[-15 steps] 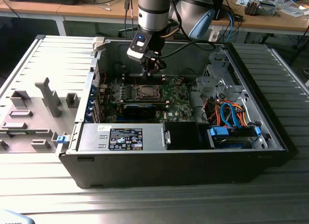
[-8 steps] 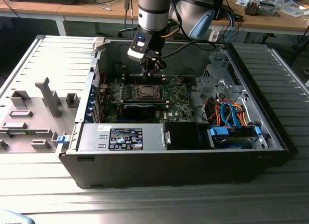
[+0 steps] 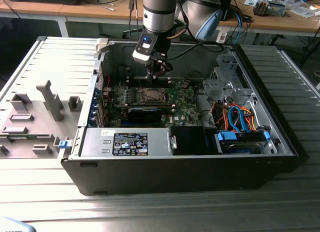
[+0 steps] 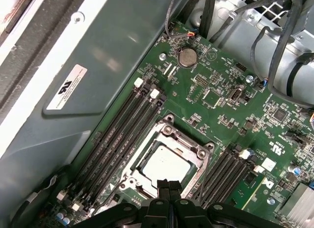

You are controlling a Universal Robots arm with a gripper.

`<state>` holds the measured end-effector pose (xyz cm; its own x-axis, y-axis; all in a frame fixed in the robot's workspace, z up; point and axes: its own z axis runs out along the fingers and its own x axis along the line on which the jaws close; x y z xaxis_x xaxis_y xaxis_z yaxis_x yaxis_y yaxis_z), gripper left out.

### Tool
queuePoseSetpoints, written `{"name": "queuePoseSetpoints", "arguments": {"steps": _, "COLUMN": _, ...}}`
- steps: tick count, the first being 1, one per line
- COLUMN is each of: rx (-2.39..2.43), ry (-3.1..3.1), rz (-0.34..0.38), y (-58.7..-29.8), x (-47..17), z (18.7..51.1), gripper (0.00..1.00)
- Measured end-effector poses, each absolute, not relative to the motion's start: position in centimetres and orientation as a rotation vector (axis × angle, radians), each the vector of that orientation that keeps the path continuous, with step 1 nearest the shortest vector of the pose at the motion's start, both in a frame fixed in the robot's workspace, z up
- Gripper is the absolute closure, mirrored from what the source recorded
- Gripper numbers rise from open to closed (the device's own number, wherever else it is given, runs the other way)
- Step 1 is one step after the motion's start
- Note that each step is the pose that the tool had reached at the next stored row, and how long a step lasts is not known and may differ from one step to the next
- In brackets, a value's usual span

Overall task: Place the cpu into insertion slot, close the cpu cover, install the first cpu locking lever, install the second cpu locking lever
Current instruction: 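Install the first cpu locking lever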

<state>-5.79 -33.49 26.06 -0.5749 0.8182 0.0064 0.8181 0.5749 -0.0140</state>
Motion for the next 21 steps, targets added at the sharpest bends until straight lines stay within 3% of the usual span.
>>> {"name": "queuePoseSetpoints", "arguments": {"steps": 21, "rx": -1.389, "ry": -2.804, "rz": 0.015, "y": -33.49, "x": -5.79, "z": 26.06, "gripper": 0.89}}
